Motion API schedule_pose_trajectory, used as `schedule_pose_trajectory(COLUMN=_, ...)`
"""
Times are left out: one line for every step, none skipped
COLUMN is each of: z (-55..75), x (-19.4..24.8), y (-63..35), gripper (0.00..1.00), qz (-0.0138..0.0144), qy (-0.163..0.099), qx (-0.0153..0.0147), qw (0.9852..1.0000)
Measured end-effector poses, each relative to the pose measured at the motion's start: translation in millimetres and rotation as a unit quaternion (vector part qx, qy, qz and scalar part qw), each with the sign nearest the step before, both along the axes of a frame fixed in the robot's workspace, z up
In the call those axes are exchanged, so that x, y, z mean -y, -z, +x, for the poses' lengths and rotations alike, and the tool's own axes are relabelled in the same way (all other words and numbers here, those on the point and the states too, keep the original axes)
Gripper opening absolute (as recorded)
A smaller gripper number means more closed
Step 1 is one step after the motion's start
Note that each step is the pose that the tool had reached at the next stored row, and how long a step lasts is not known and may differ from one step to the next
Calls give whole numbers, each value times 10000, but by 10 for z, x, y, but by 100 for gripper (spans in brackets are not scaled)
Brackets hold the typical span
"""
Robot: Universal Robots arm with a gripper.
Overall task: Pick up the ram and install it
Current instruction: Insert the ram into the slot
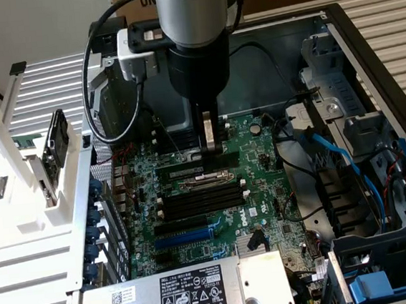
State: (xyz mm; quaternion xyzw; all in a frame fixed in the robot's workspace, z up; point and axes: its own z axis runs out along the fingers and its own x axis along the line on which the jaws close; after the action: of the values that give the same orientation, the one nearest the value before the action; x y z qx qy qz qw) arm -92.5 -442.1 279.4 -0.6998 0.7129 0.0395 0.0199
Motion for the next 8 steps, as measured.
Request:
schedule_pose_trajectory(z=0, x=10, y=5, gripper=12, qz=5, qy=-9, qx=1, qw=10000)
schedule_pose_trajectory(z=0, x=19, y=13, gripper=12, qz=7, qy=-16, qx=0, qw=10000)
schedule_pose_trajectory(z=0, x=24, y=22, gripper=12, qz=9, qy=-19, qx=1, qw=10000)
schedule_pose_trajectory(z=0, x=27, y=27, gripper=12, qz=8, qy=-20, qx=1, qw=10000)
schedule_pose_trajectory(z=0, x=33, y=33, gripper=12, qz=7, qy=-21, qx=0, qw=10000)
schedule_pose_trajectory(z=0, x=36, y=36, gripper=12, qz=8, qy=-22, qx=0, qw=10000)
schedule_pose_trajectory(z=0, x=40, y=39, gripper=12, qz=8, qy=-24, qx=0, qw=10000)
schedule_pose_trajectory(z=0, x=44, y=46, gripper=12, qz=8, qy=-41, qx=0, qw=10000)
